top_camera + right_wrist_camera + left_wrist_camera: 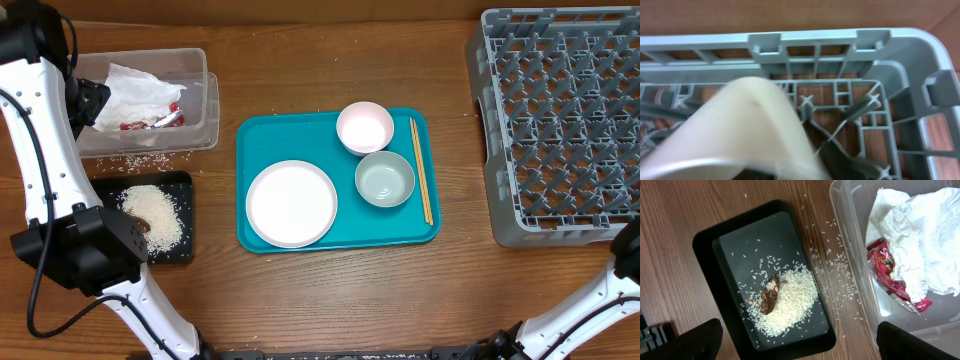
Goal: Sort waste into correct bins and load items into the dishwasher
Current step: 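Lower the white cup into the rack's back-left slots and open the right gripper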
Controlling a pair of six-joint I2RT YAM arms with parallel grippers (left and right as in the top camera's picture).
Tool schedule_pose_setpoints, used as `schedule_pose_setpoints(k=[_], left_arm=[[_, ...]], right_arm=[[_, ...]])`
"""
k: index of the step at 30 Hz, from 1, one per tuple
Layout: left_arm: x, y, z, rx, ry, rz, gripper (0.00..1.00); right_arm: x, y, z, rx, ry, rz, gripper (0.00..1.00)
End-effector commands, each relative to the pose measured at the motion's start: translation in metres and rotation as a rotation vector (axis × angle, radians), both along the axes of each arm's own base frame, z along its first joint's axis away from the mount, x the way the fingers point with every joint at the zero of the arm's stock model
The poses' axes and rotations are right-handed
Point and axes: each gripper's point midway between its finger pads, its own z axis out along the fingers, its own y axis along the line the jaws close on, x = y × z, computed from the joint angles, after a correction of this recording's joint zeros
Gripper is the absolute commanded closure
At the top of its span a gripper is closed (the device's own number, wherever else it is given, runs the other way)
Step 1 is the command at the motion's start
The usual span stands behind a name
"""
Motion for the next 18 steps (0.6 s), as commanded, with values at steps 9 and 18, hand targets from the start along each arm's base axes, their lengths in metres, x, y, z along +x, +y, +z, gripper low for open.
schedule_pose_setpoints(k=[9, 18], left_arm=[[-0.001, -0.003, 0.008, 0.012, -0.017, 0.004, 0.00], [-0.001, -0.003, 0.008, 0.012, -0.017, 0.004, 0.00]], right_arm=[[0.012, 0.019, 0.063, 0.006, -0.171, 0.069, 0.96], [0.090, 0.110, 0.136, 0.133, -0.433, 0.821, 0.96]])
